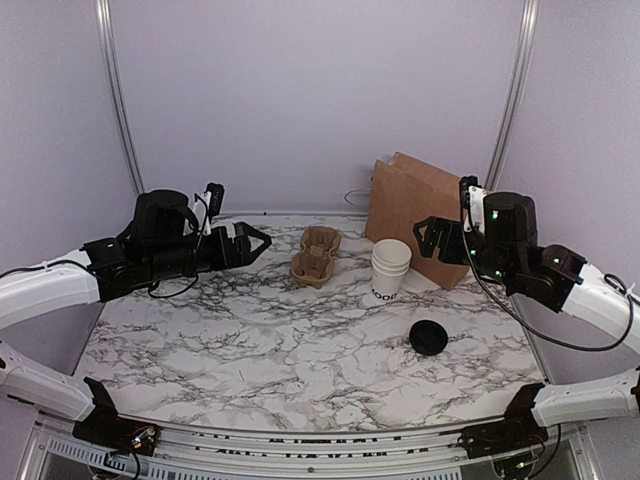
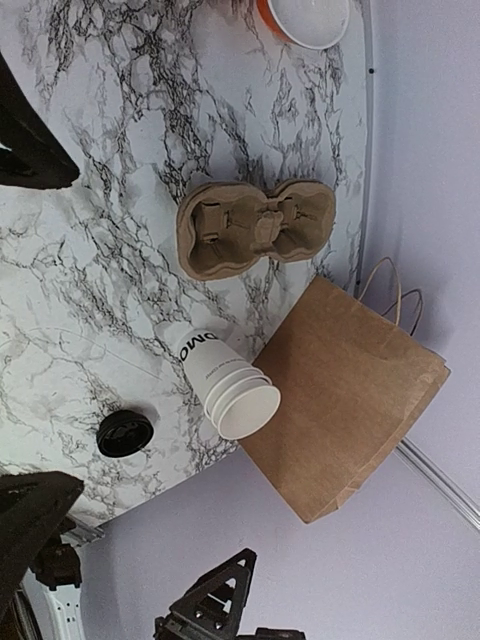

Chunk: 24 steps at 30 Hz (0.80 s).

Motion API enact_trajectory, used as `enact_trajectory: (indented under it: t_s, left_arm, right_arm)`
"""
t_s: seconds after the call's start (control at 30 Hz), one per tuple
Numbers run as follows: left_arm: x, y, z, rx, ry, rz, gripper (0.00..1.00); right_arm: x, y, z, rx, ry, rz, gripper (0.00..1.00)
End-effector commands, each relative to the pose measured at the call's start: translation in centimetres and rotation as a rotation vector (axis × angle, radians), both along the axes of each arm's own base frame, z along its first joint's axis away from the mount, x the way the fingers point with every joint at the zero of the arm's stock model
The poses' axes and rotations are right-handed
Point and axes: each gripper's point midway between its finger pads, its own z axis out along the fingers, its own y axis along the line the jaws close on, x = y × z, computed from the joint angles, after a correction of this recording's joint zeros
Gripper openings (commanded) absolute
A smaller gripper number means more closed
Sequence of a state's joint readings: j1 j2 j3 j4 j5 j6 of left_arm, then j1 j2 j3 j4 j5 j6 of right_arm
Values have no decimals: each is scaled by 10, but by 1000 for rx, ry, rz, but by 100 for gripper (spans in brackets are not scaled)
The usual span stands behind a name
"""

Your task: Pack the takeout coffee

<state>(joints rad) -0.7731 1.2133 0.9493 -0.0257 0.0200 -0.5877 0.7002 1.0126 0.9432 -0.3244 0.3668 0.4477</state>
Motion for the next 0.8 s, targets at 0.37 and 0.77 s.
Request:
enact_trajectory:
  t_s: [0.37,0.77]
  left_arm:
    - [28,12,13,-8,-74,150,99]
    - [23,20,15,-9,-99,160,99]
  right_arm:
    - [-2,-8,26,-80,-121,49,100]
    - [11,7,-22,-156,29,116,100]
